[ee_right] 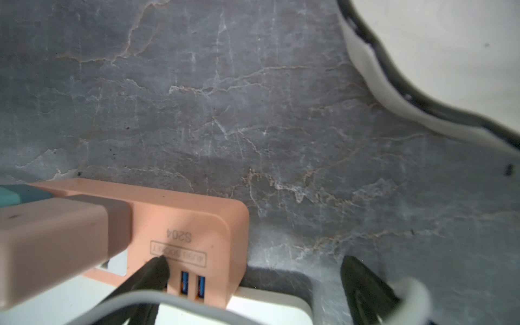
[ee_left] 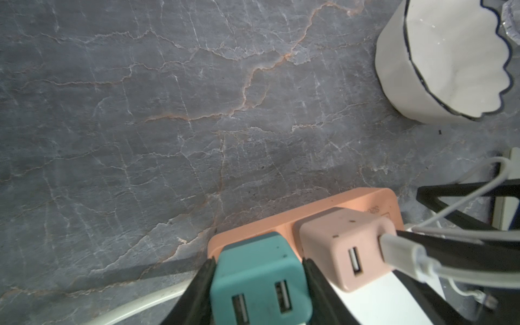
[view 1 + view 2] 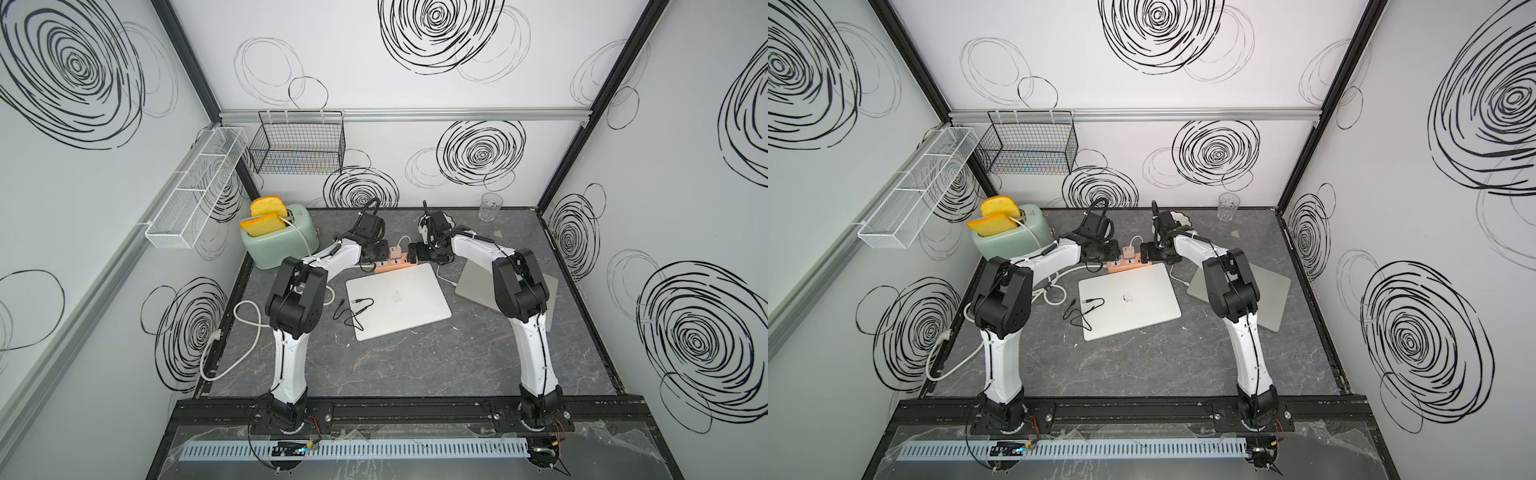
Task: Unplug the laptop charger
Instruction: Remove the plug from the socket.
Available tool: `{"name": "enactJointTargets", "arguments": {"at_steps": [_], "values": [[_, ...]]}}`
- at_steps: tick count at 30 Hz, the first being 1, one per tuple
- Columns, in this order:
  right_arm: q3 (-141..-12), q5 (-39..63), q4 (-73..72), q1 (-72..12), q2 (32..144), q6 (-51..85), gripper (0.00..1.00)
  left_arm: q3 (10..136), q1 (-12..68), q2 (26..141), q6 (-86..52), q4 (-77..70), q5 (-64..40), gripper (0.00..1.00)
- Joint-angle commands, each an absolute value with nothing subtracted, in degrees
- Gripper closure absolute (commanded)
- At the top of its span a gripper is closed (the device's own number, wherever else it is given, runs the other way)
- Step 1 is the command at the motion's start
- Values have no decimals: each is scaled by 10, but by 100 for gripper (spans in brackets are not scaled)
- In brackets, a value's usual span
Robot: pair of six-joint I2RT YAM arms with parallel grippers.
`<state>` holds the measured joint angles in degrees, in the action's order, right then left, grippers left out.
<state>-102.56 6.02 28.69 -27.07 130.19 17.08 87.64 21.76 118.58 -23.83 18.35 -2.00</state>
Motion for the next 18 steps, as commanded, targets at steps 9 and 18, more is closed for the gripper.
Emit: {"name": "enactJointTargets", "arguments": {"at_steps": [9, 18], "values": [[-1034, -34, 360, -291, 1350, 120, 1, 902, 224, 1158, -242, 222, -33, 67], [-994, -52, 353, -292, 1343, 108, 1, 971, 221, 1165, -242, 271, -40, 69]]}}
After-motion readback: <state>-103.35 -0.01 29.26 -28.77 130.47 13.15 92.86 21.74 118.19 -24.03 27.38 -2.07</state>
